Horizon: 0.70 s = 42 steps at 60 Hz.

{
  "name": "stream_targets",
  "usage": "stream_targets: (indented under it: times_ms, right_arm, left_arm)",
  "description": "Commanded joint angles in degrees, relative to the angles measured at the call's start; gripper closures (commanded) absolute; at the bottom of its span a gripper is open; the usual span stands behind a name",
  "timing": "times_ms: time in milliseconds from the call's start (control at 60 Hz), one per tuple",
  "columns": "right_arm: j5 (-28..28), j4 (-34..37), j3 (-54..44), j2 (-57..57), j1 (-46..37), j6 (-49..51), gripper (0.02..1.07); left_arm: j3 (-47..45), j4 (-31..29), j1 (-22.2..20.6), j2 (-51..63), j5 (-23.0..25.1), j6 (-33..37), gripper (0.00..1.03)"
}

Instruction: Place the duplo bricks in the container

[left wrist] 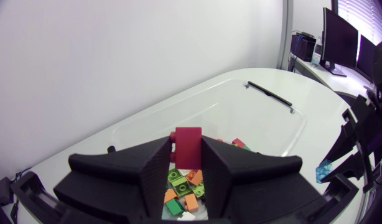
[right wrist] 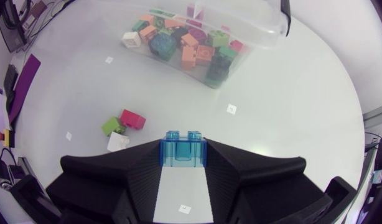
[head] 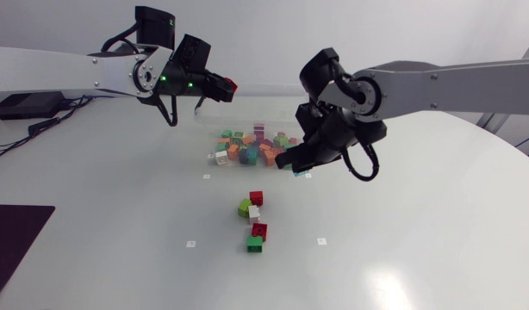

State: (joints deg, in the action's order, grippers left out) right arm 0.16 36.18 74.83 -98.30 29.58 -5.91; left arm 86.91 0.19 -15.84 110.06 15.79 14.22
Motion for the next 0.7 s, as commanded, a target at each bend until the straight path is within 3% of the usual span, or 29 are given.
stream_targets:
  times_ms: [0,83,117,133,233,517,683]
  right_arm:
    - [-0.5,1.7,3.3,1.6,-0.4,0.0,0.87]
    - [-0.7,2.7,5.9,1.7,-0.8,-0.2,0.87]
    - [-1.0,3.0,6.9,1.7,-0.9,-0.2,0.87]
    - [-1.3,3.1,7.5,1.7,-1.1,-0.2,0.87]
    - [-1.6,3.3,10.1,1.4,-1.3,-0.4,0.87]
    - [-3.1,2.7,17.5,-2.6,-2.8,-1.9,0.87]
    - [-3.2,2.0,20.6,-4.7,-2.8,-2.5,0.87]
  left_arm:
    - [2.8,1.0,-0.3,2.6,-0.9,-1.6,0.79]
    - [4.2,0.5,-0.6,4.1,-2.3,-1.7,0.47]
    - [4.1,0.4,-0.7,4.1,-2.5,-1.6,0.40]
    - [3.8,0.3,-0.9,3.9,-2.9,-1.3,0.28]
    - [0.8,0.4,-1.5,1.2,-3.1,-0.1,0.09]
    - [-13.3,1.1,-1.6,-12.5,-2.4,7.0,0.06]
    - [-19.2,-3.1,-0.7,-18.0,2.9,12.3,0.06]
